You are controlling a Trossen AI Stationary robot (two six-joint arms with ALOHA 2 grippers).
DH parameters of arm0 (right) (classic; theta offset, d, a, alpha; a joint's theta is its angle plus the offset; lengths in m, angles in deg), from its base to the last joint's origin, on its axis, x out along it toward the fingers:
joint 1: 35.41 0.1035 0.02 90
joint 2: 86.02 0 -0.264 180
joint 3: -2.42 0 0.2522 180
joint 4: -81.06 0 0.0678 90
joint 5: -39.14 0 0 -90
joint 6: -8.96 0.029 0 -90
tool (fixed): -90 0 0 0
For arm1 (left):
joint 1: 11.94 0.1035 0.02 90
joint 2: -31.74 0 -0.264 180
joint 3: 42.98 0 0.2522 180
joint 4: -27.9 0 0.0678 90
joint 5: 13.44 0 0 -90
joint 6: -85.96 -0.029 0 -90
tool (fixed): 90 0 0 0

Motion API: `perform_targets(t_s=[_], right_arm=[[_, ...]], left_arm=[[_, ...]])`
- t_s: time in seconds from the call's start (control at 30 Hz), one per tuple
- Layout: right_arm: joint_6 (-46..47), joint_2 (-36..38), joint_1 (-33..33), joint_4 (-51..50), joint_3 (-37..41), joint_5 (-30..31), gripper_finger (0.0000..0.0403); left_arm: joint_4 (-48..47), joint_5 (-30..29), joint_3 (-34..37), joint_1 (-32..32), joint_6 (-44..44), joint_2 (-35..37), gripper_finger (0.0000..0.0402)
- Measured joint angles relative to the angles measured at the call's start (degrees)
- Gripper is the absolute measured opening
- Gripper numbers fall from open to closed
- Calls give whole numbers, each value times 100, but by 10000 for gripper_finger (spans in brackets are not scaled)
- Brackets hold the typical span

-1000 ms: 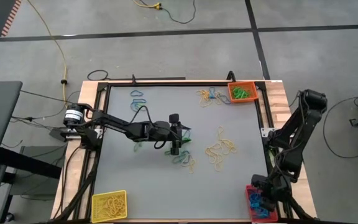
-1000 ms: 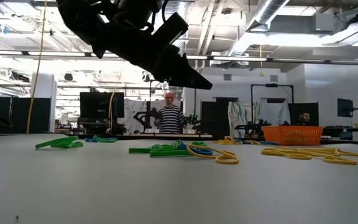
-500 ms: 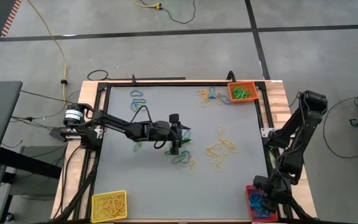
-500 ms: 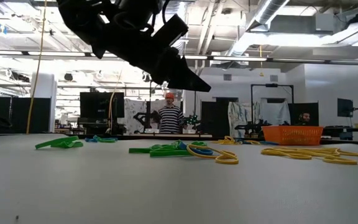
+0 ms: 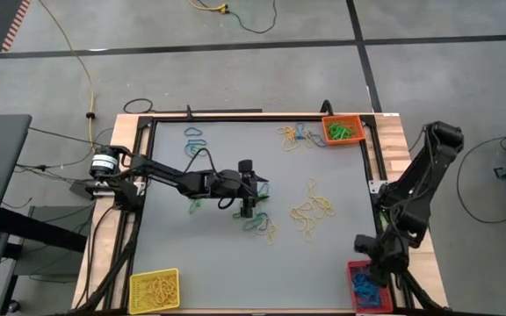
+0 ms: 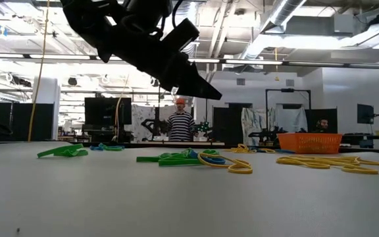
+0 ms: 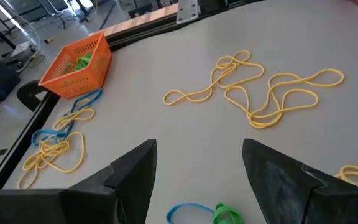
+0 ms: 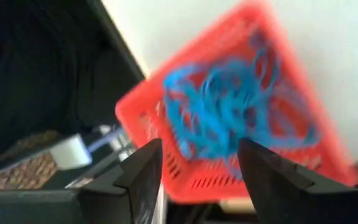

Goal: Sort rubber bands into baskets
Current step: Put the blue rubber band into the red bin

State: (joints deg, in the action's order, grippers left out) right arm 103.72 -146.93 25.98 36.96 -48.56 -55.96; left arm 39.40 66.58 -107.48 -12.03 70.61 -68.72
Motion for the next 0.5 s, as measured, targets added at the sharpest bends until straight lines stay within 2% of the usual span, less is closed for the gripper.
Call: perform_targets(t_s=[0.27, 0.5], right_arm=[[-1711, 597, -841, -343, -1, 948, 235], [-3727, 598, -1855, -346, -1, 2224, 234]], left_arm=[[-347, -329, 0, 4, 7, 0, 229], [-983, -564, 0, 168, 277, 2, 229]])
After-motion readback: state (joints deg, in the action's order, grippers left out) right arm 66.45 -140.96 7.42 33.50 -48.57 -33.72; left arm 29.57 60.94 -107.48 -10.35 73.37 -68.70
